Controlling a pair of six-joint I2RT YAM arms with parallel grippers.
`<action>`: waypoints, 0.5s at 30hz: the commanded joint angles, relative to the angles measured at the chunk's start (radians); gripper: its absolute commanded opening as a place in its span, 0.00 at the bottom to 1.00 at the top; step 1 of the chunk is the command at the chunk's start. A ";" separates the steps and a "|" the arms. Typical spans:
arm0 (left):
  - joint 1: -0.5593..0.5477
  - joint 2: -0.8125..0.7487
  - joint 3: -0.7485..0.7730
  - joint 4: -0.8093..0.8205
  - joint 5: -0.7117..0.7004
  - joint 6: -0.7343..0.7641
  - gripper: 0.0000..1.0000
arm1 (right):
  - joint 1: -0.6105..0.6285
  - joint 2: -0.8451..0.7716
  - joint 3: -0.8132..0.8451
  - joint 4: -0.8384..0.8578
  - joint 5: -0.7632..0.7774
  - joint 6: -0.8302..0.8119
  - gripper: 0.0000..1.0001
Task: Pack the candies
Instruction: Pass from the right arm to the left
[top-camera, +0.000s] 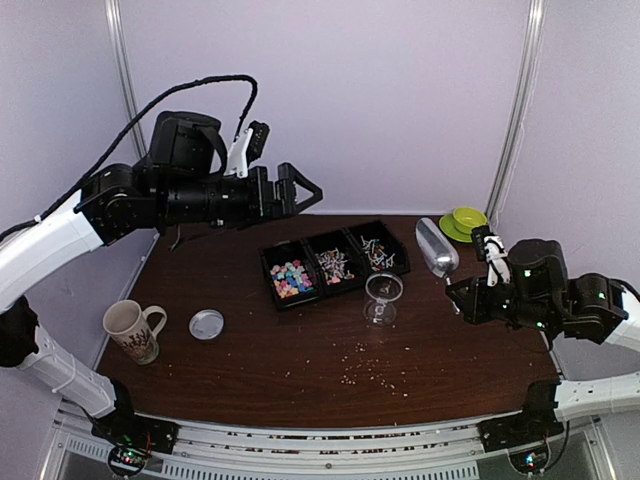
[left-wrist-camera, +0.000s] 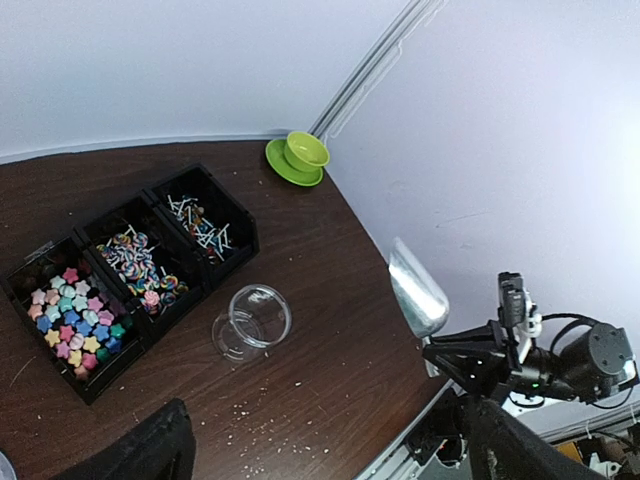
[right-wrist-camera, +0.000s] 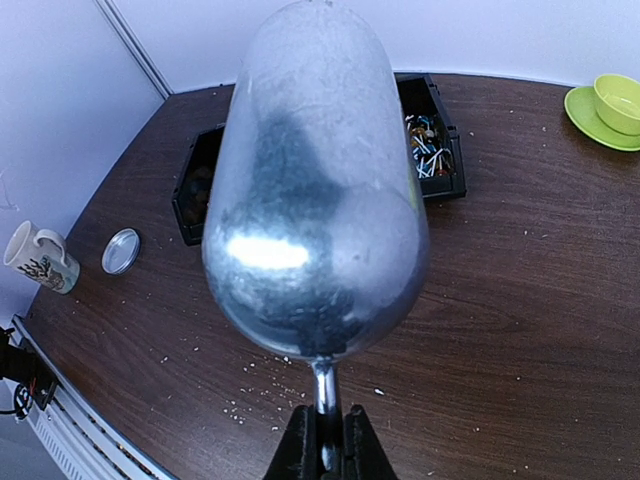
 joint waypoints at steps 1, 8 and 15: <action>-0.004 -0.046 -0.023 0.093 0.006 -0.013 0.98 | -0.002 0.034 0.036 0.054 -0.007 0.006 0.00; 0.044 -0.028 0.013 0.120 0.122 -0.065 0.98 | -0.004 0.135 0.100 0.037 -0.009 -0.002 0.00; 0.047 -0.006 0.001 0.189 0.193 -0.120 0.98 | -0.004 0.120 0.090 0.053 -0.009 -0.002 0.00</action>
